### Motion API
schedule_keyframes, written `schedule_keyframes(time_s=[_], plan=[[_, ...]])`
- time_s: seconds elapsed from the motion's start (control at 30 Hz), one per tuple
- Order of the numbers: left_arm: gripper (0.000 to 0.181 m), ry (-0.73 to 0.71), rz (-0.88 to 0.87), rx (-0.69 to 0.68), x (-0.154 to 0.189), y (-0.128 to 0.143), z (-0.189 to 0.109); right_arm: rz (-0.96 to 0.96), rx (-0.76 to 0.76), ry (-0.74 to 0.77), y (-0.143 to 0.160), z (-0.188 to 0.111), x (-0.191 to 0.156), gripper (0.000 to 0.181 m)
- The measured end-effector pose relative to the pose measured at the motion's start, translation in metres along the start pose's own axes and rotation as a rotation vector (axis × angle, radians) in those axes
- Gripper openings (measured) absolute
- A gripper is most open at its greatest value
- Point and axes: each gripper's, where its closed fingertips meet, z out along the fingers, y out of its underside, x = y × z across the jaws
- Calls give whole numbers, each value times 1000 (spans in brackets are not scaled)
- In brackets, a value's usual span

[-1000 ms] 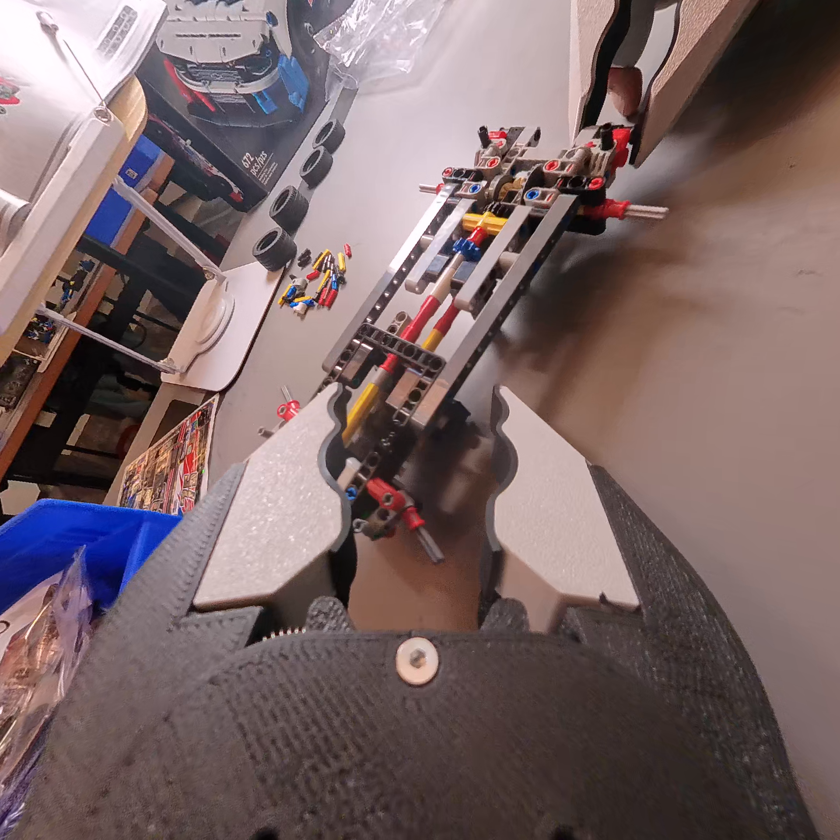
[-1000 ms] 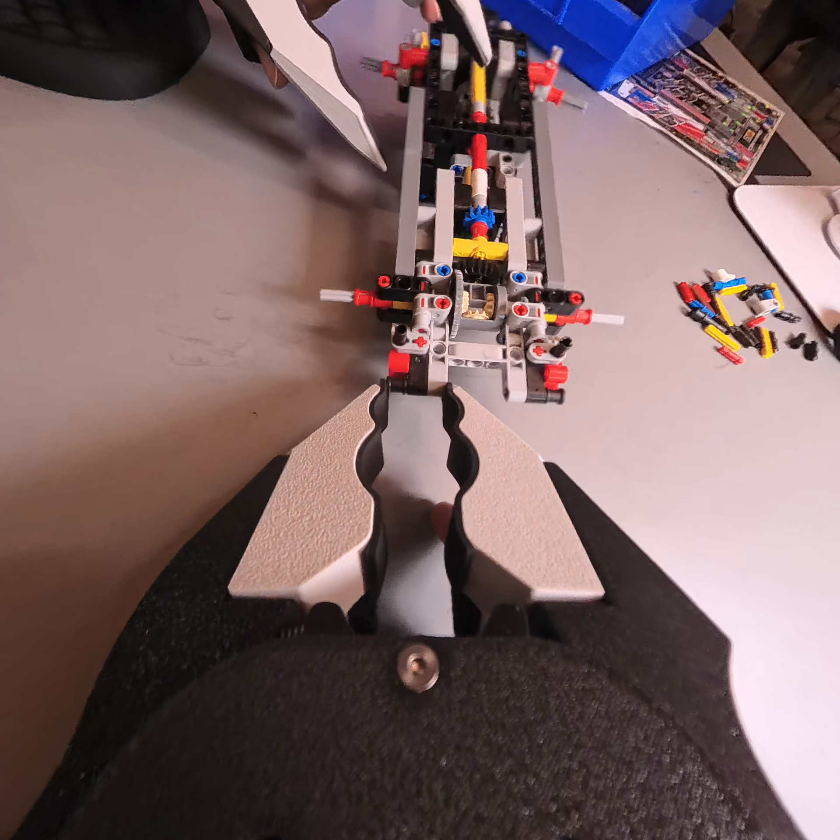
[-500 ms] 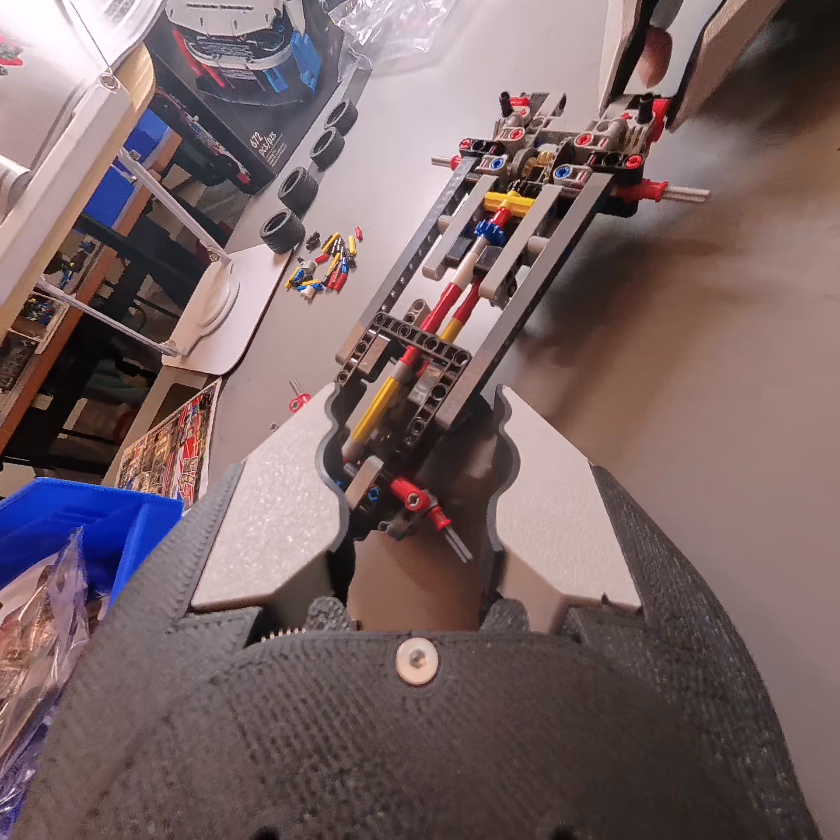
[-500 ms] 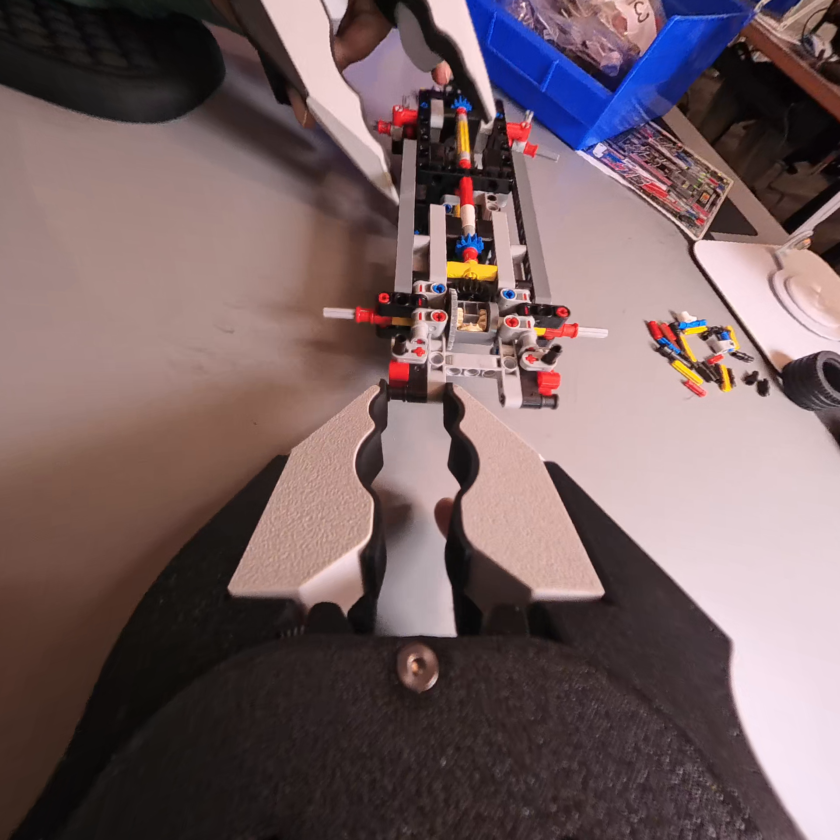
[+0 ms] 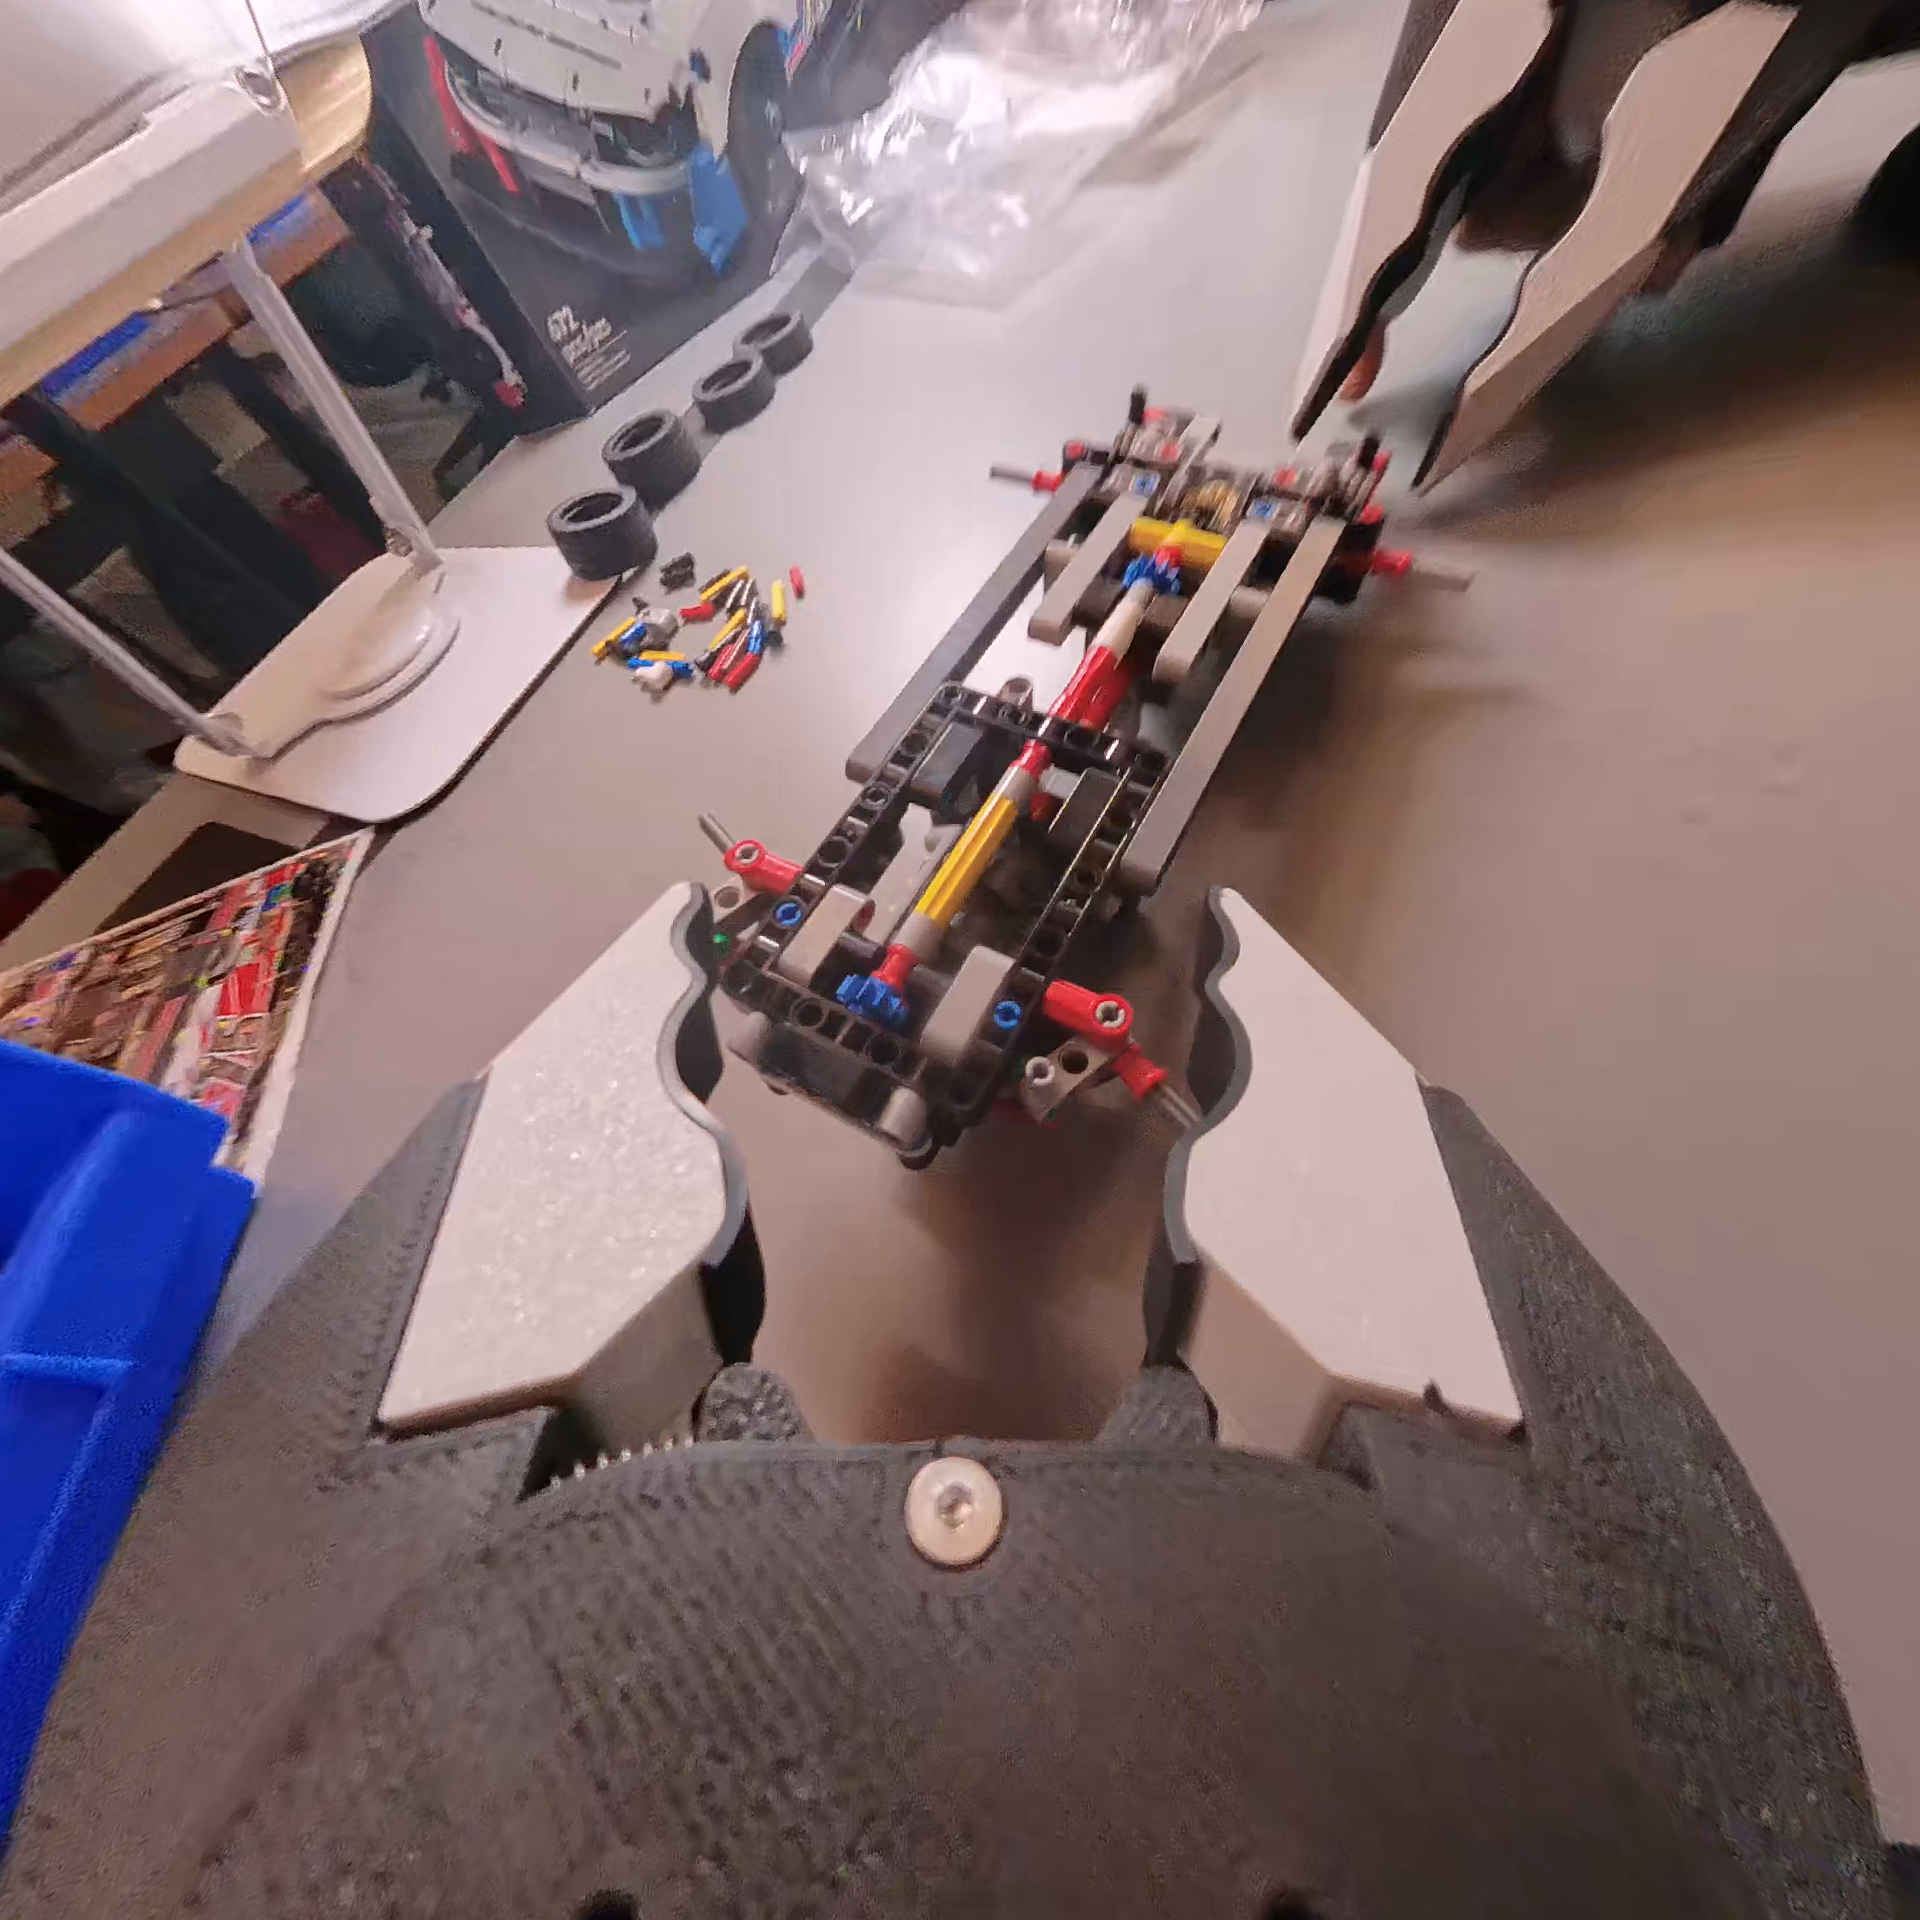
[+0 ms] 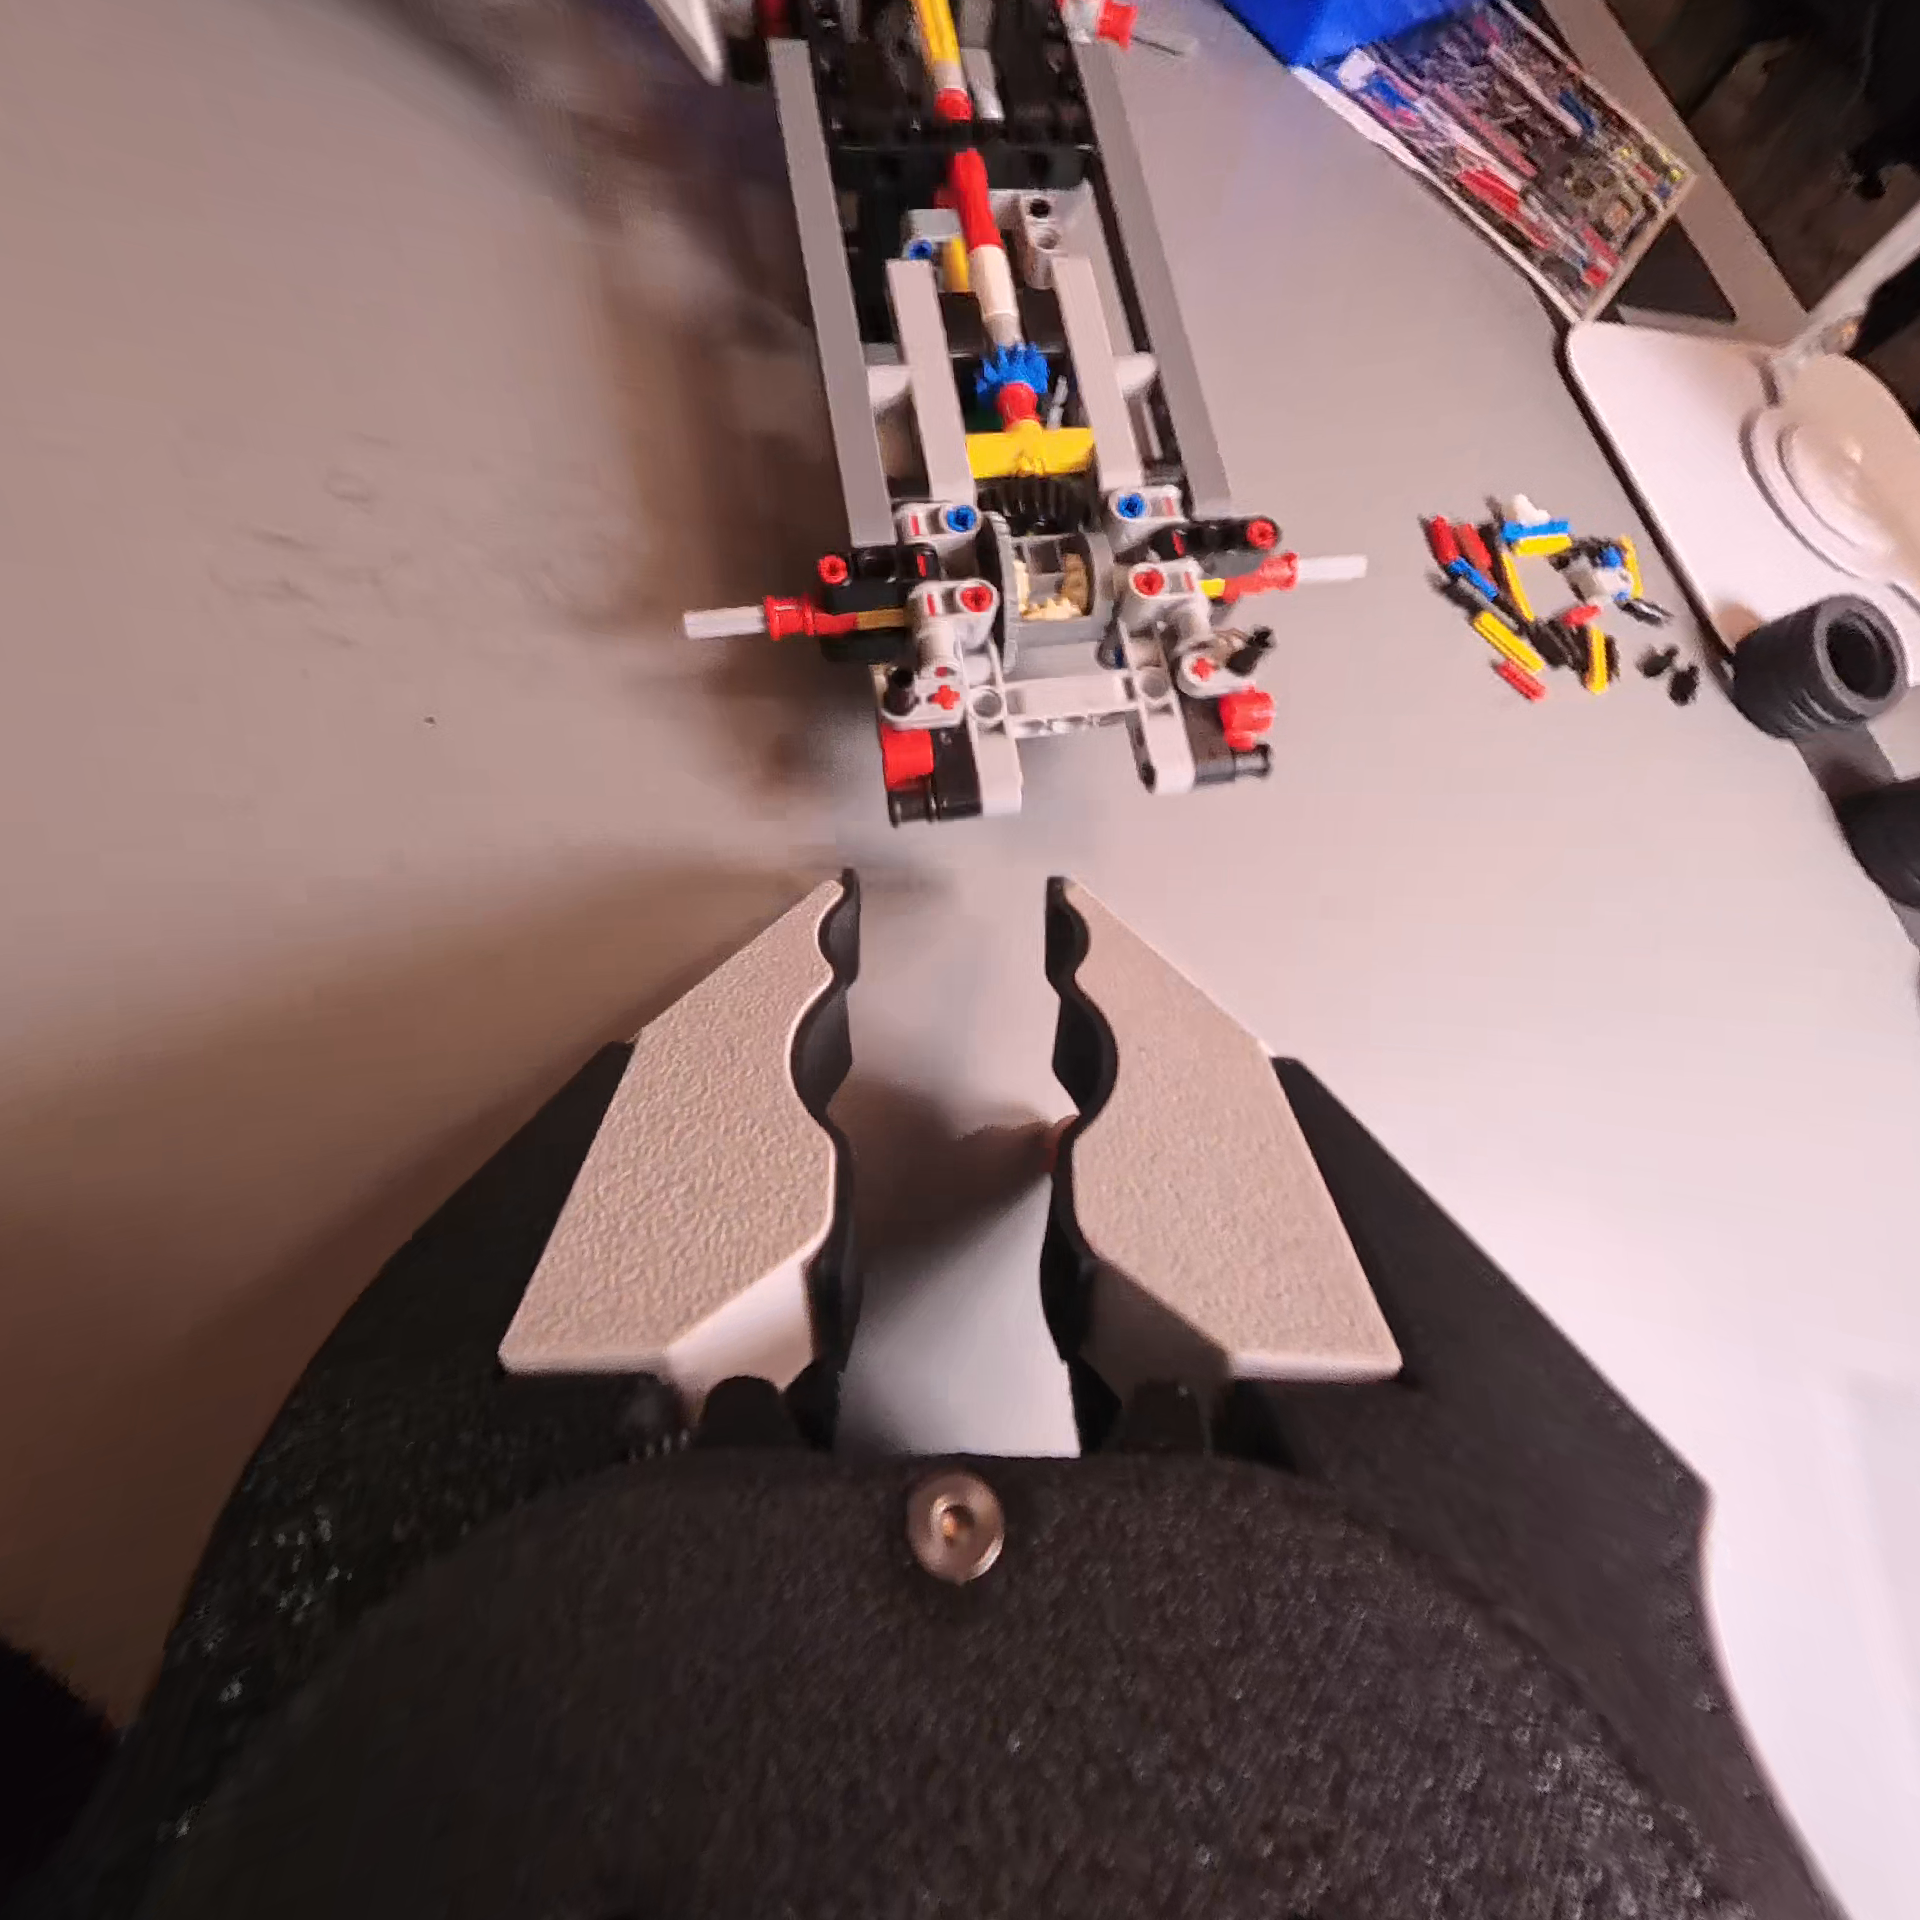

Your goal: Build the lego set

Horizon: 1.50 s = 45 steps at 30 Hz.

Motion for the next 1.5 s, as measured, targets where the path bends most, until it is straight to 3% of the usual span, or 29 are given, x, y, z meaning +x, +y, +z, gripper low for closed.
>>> schedule_keyframes(time_s=[0.17, 0.33, 0.4, 0.47, 0.93, 1.07, 1.23, 1.4, 1.5], plan=[[95, 40, -134, 43, -7, -3, -7, 65, 85, -4, -8, -11, 4, 38], [99, 72, -212, 18, -8, 6, -4, 22, 72, 26, -12, 4, 0, 42], [97, 88, -207, 2, -4, 7, -1, -17, 51, 69, -13, 11, 3, 41], [97, 96, -197, -6, 2, 6, 3, -41, 64, 76, -17, 12, 3, 23], [79, 143, -108, 46, 31, -11, 15, 50, 67, 69, 11, -18, 23, 25], [74, 129, -165, 173, 21, -31, 7, 75, 119, 77, 4, -30, 28, 26], [65, 28, -271, 366, -9, -55, -17, 185, 330, 163, -23, -70, 51, 34], [33, -223, -218, 379, -42, -52, -33, 298, 521, 316, -45, -89, 90, 37], [22, -246, -235, 395, -47, -52, -37, 345, 557, 397, -55, -85, 116, 24]])
